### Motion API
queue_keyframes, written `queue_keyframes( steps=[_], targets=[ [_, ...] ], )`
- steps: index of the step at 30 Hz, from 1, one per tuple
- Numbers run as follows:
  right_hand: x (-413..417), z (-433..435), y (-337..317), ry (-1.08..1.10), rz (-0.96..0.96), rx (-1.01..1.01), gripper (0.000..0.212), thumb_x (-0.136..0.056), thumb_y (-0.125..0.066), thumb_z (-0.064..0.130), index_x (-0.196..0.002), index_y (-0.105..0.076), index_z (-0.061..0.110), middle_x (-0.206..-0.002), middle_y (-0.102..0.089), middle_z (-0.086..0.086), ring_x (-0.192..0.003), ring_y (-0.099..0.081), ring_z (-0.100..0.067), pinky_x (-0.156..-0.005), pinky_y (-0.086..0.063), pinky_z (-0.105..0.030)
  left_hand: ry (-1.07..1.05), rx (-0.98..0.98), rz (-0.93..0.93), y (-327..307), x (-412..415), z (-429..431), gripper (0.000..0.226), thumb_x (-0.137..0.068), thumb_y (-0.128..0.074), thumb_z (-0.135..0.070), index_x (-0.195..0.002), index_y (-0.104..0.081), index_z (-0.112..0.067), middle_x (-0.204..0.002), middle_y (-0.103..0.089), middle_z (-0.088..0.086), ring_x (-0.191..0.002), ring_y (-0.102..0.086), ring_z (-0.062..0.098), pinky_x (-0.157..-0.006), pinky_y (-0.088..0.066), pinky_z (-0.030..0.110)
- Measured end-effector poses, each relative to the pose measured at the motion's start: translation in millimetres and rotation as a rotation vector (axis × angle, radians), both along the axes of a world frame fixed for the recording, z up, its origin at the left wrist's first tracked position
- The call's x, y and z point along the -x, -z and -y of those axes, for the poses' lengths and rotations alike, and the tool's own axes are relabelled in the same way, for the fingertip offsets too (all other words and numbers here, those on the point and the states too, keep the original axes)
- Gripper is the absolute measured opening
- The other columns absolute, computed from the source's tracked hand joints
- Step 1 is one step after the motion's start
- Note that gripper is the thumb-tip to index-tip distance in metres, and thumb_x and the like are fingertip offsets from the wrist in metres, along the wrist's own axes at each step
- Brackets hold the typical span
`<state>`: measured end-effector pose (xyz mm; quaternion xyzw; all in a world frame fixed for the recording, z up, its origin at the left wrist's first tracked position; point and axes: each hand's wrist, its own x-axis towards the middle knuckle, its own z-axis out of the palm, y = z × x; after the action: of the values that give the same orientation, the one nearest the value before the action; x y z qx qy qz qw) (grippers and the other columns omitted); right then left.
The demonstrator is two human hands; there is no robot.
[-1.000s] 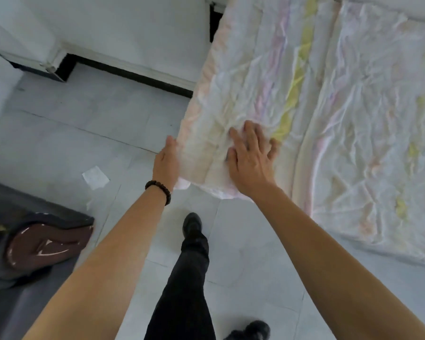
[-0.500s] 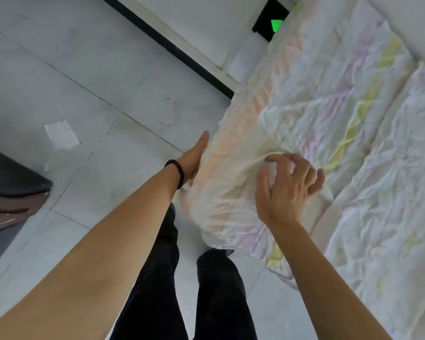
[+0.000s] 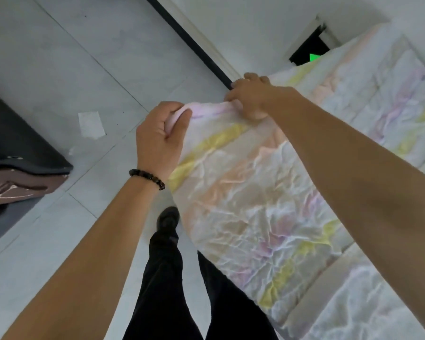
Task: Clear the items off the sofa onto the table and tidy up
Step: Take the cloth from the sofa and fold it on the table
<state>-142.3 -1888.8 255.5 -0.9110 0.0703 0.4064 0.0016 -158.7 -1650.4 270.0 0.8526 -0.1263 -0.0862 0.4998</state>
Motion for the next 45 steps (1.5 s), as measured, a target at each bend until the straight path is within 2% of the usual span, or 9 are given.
queue_keyframes(
  steps=[2,7,10,18,23,26,30,40,45],
  targets=[
    [-3,-1,-1,0.003,0.000,0.002,0.034,-0.079,-0.058,0.025,-0.102,-0.054,0.049,-0.124,-0.052,-0.004,-0.118,-0.044,-0.035,-0.099,-0.041,-0.051,0.016,-0.061,0.073,-3,1,-10,0.021,-0.092,-0.061,-0.030,-0.104,-0.065,-0.013,-0.089,-0.061,-0.014,-0.079,-0.056,-0.001,-0.073,-0.043,0.010],
    [4,16,-21,0.082,0.403,0.100,0.022,-0.090,-0.052,0.012,-0.110,-0.058,0.019,-0.106,-0.062,-0.008,-0.099,-0.059,-0.033,-0.074,-0.039,-0.036,0.151,-0.470,-0.074,-1,7,-40,0.050,-0.083,-0.068,-0.046,-0.123,-0.052,-0.022,-0.082,-0.057,-0.004,-0.071,-0.055,0.019,-0.067,-0.048,0.031],
    [22,32,-36,0.165,0.592,0.202,0.020,-0.091,-0.051,0.004,-0.108,-0.056,0.014,-0.104,-0.060,-0.013,-0.094,-0.059,-0.036,-0.068,-0.038,-0.037,0.259,-0.650,-0.106,6,15,-60,0.035,-0.084,-0.064,-0.051,-0.096,-0.058,-0.019,-0.071,-0.061,-0.004,-0.063,-0.060,0.021,-0.056,-0.048,0.031],
    [104,23,-103,0.570,0.639,0.190,0.018,-0.094,-0.061,0.029,-0.110,-0.067,0.023,-0.121,-0.056,-0.011,-0.110,-0.055,-0.028,-0.086,-0.046,-0.038,0.167,-0.546,-0.039,-47,40,-88,0.033,-0.087,-0.063,-0.041,-0.076,-0.047,-0.014,-0.061,-0.050,-0.001,-0.054,-0.046,0.019,-0.046,-0.031,0.025],
    [148,1,-159,1.521,0.795,-0.617,0.019,-0.091,-0.055,0.009,-0.103,-0.067,0.018,-0.086,-0.068,-0.001,-0.078,-0.067,-0.015,-0.067,-0.050,-0.026,0.223,-0.439,0.030,-110,78,-87,0.030,-0.088,-0.064,-0.034,-0.074,-0.045,-0.015,-0.054,-0.046,-0.003,-0.048,-0.047,0.018,-0.043,-0.032,0.025],
    [171,-1,-187,1.774,0.897,-0.991,0.037,-0.088,-0.044,-0.008,-0.109,-0.068,0.009,-0.075,-0.062,-0.004,-0.067,-0.065,-0.015,-0.070,-0.055,-0.029,0.293,-0.439,0.098,-139,109,-86,0.030,-0.087,-0.065,-0.031,-0.072,-0.042,-0.018,-0.051,-0.040,-0.008,-0.044,-0.040,0.012,-0.043,-0.024,0.023],
    [215,4,-205,1.980,1.038,-1.280,0.015,-0.089,-0.055,0.002,-0.099,-0.065,0.007,-0.091,-0.065,-0.009,-0.076,-0.067,-0.024,-0.072,-0.058,-0.033,0.324,-0.426,0.170,-162,172,-84,0.025,-0.089,-0.063,-0.029,-0.077,-0.043,-0.020,-0.055,-0.040,-0.011,-0.047,-0.039,0.006,-0.045,-0.023,0.019],
    [434,53,-196,1.943,1.344,-1.342,0.029,-0.092,-0.056,-0.003,-0.107,-0.067,0.020,-0.097,-0.071,-0.006,-0.083,-0.067,-0.020,-0.077,-0.057,-0.028,0.440,-0.238,0.006,-141,431,-48,0.017,-0.084,-0.068,-0.015,-0.098,-0.059,-0.016,-0.059,-0.047,-0.016,-0.052,-0.050,0.003,-0.050,-0.033,0.009],
    [543,81,-153,2.103,1.377,-0.921,0.035,-0.090,-0.059,0.007,-0.119,-0.060,0.027,-0.102,-0.071,-0.003,-0.072,-0.068,-0.013,-0.061,-0.054,-0.021,0.547,-0.326,-0.053,-113,530,-5,0.010,-0.087,-0.061,-0.019,-0.093,-0.053,-0.016,-0.069,-0.044,-0.014,-0.056,-0.046,0.012,-0.052,-0.036,0.022]
  ],
)
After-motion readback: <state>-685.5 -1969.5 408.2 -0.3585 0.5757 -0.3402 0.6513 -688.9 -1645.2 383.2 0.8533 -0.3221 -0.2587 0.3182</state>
